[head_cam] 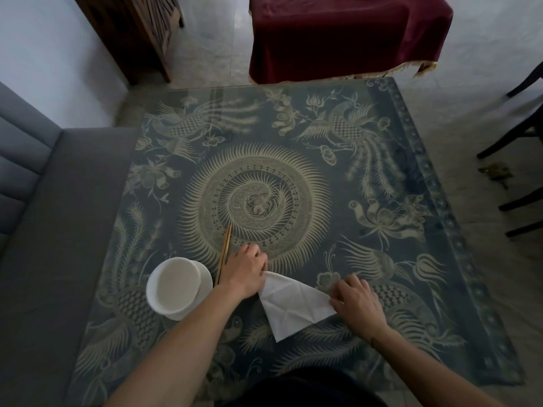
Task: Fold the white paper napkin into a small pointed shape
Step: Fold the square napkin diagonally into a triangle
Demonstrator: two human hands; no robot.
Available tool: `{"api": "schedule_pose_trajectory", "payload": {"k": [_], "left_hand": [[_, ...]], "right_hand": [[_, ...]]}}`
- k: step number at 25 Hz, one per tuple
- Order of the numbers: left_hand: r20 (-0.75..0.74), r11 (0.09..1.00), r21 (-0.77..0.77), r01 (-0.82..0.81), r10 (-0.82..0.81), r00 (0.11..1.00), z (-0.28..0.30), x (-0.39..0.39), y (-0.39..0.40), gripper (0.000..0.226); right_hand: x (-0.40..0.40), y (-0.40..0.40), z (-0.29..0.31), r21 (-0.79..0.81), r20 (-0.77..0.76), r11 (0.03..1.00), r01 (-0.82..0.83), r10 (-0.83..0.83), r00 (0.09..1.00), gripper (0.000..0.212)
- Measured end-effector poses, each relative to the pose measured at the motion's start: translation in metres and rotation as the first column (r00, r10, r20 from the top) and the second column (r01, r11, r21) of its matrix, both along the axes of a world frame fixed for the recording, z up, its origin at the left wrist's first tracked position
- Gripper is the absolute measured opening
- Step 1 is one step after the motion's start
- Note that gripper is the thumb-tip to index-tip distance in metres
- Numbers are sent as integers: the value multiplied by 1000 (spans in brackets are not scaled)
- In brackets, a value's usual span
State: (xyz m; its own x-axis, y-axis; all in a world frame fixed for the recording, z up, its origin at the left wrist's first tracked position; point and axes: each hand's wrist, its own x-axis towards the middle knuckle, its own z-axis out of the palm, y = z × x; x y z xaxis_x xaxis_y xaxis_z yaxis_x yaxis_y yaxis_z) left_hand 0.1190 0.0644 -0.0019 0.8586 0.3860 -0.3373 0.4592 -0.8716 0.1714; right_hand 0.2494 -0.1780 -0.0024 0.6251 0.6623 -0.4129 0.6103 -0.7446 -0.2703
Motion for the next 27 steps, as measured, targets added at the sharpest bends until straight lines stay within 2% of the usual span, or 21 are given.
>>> {"api": "schedule_pose_trajectory", "payload": {"k": [3, 7, 13, 15, 17, 20, 23, 25, 27], "left_hand": [[-7, 1000, -2, 21, -21, 1000, 1, -1, -1, 8], [11, 997, -80, 12, -11, 1000, 2, -4, 1, 8], [41, 982, -166, -94, 102, 994, 3, -20, 1, 12], [7, 983, -158, -94, 96, 995, 5, -27, 0, 12], [-39, 993, -105, -63, 59, 998, 7, -31, -1, 13], [-30, 992, -40, -122, 121, 992, 7, -28, 0, 14], [-25, 989, 9, -148, 148, 989, 8, -24, 1, 13], [-7, 985, 91, -150, 151, 989, 8, -24, -3, 14], [109, 975, 179, -131, 112, 988, 8, -24, -15, 22]], "right_hand": [[-7, 1, 1, 61, -33, 998, 0, 2, 999, 16], [-6, 3, 5, 99, -143, 989, 109, -94, 985, 26], [18, 11, 7, 105, -199, 989, 105, -83, 976, 19], [28, 20, 9, 100, -192, 989, 107, -87, 978, 17], [38, 30, 9, 89, -164, 992, 93, -77, 983, 17], [48, 43, 9, 62, -101, 997, 52, -45, 994, 16], [52, 48, 9, 38, 32, 999, 11, -12, 999, 15], [47, 45, 9, 90, 186, 995, -42, 25, 982, 23], [34, 41, 8, 171, 302, 976, -133, 76, 950, 43]]}}
